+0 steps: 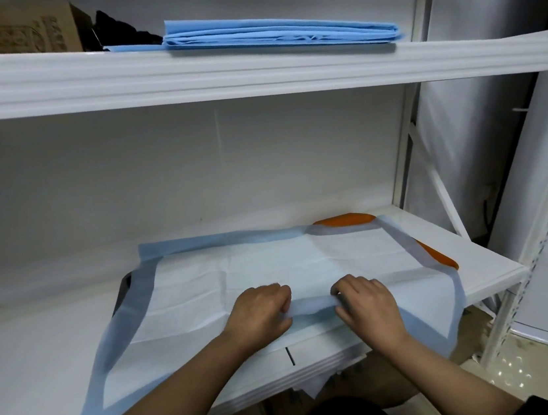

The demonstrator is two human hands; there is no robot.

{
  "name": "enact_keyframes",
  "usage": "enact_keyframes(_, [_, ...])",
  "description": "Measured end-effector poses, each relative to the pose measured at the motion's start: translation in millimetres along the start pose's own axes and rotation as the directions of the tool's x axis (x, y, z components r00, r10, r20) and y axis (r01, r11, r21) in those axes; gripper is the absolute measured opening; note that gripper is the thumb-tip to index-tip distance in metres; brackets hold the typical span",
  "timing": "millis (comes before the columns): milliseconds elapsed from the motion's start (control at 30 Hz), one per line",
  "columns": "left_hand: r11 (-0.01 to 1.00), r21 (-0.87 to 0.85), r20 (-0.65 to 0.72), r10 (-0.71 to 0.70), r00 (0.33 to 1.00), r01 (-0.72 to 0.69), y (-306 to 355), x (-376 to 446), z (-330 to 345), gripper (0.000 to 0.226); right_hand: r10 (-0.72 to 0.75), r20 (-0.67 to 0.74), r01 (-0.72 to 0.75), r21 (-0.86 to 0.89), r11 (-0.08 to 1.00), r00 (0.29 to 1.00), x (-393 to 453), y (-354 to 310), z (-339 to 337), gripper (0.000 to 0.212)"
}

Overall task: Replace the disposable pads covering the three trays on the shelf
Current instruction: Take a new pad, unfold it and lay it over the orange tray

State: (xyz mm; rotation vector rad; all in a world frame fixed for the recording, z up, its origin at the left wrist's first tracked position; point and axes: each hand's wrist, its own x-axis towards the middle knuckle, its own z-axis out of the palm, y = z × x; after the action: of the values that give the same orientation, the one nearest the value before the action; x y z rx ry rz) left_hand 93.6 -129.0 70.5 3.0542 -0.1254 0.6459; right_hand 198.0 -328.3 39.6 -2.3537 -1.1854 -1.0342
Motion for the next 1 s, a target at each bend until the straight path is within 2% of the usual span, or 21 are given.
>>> enact_keyframes(133, [1.0, -0.022, 0.175, 0.021, 0.984, -0.017, 11.3, -7.8, 2.0, 0.013, -0.051, -0.008, 0.052, 0.016, 0.999, 0.999, -12.9, 5.2, -0.7, 0.008])
enact_keyframes(300, [0.999, -0.027, 0.304, 0.026, 0.952, -0.019, 18.8, -20.9, 14.3, 0.014, -0.139, 0.219, 0.139, 0.015, 0.99, 0.966, -40.9, -8.0, 2.9, 0.044])
enact_keyframes(400, [1.0, -0.022, 0.315, 0.007, 0.949, 0.0, 26.2, -23.6, 18.2, 0.014, -0.097, 0.262, 0.083, 0.067, 0.994, 0.96, -47.2, -25.9, 8.3, 0.05])
enact_keyframes(600, [0.989, -0.115, 0.32, -0.051, 0.946, 0.092, 25.9, -24.6, 20.2, 0.012, 0.014, 0.264, -0.031, 0.061, 0.998, 0.964, -40.6, -46.9, 16.5, 0.029])
enact_keyframes(767, [0.954, -0.215, 0.358, -0.122, 0.926, 0.209, 17.8, -27.7, 15.2, 0.021, 0.114, 0.254, -0.123, 0.02, 0.992, 0.96, -28.7, -43.8, 15.9, 0.034])
enact_keyframes(833, [0.875, -0.305, 0.334, -0.272, 0.902, 0.377, 11.6, -24.7, 13.6, 0.026, 0.148, 0.231, -0.163, 0.047, 0.985, 0.962, -21.6, -43.7, 10.6, 0.034])
enact_keyframes(900, [0.734, -0.396, 0.308, -0.46, 0.833, 0.552, 1.6, -16.5, 14.3, 0.03, 0.19, 0.174, -0.21, 0.106, 0.972, 0.966, -13.5, -44.5, 3.5, 0.028])
enact_keyframes(933, [0.676, -0.403, 0.333, -0.52, 0.786, 0.617, -4.4, -11.3, 14.0, 0.03, 0.231, 0.155, -0.256, 0.17, 0.952, 0.96, -9.0, -45.7, 0.1, 0.028])
enact_keyframes(1000, [0.608, -0.357, 0.492, -0.523, 0.696, 0.709, -15.6, -1.2, 12.0, 0.028, 0.338, 0.193, -0.383, 0.3, 0.874, 0.921, 3.5, -48.1, -7.6, 0.031])
